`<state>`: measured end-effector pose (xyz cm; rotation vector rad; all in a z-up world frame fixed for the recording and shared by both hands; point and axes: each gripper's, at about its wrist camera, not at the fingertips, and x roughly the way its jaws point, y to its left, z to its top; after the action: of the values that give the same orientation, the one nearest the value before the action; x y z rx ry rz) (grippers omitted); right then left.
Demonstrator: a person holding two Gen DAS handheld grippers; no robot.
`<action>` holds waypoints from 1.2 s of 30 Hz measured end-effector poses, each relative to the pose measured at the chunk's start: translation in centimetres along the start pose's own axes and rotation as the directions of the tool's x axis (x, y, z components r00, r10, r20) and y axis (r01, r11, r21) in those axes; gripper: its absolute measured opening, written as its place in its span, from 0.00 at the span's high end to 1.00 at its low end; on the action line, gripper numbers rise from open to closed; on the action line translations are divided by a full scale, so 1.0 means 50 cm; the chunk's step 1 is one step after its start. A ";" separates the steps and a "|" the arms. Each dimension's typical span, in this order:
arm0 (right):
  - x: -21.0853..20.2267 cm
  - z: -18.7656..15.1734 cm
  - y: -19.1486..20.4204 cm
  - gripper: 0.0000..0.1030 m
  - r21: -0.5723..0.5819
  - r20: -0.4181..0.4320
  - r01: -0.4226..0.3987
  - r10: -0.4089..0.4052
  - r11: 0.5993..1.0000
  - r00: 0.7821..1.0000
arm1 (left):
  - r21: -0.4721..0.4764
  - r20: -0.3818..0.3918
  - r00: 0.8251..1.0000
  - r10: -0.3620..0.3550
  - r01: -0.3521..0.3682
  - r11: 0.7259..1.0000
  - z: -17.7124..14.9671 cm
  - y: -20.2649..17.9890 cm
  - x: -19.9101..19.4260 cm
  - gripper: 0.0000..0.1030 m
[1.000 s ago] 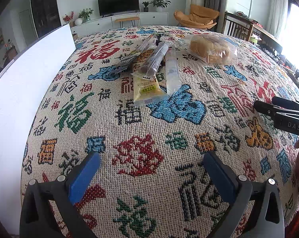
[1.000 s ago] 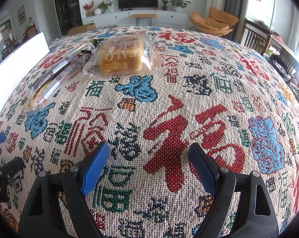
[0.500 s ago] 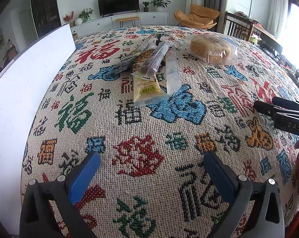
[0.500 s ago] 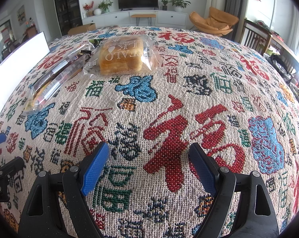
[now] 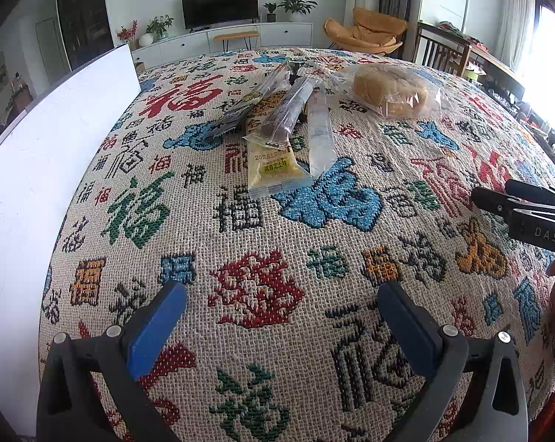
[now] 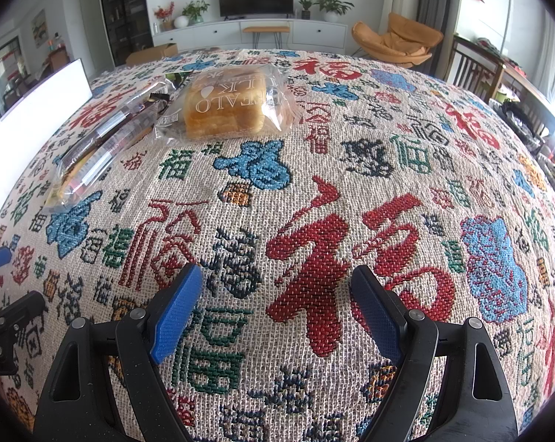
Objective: Organize snacks
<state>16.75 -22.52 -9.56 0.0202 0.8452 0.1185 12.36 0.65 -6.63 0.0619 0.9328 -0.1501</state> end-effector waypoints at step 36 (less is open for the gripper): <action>0.127 0.334 0.096 0.17 -0.200 -0.042 0.002 -0.010 0.980 0.999 | -0.003 0.002 1.000 -0.001 0.001 1.000 0.000 0.002 0.000 0.00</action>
<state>32.93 -16.54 -2.91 -0.1743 0.8727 0.1983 12.39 0.73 -6.64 0.0587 0.9316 -0.1499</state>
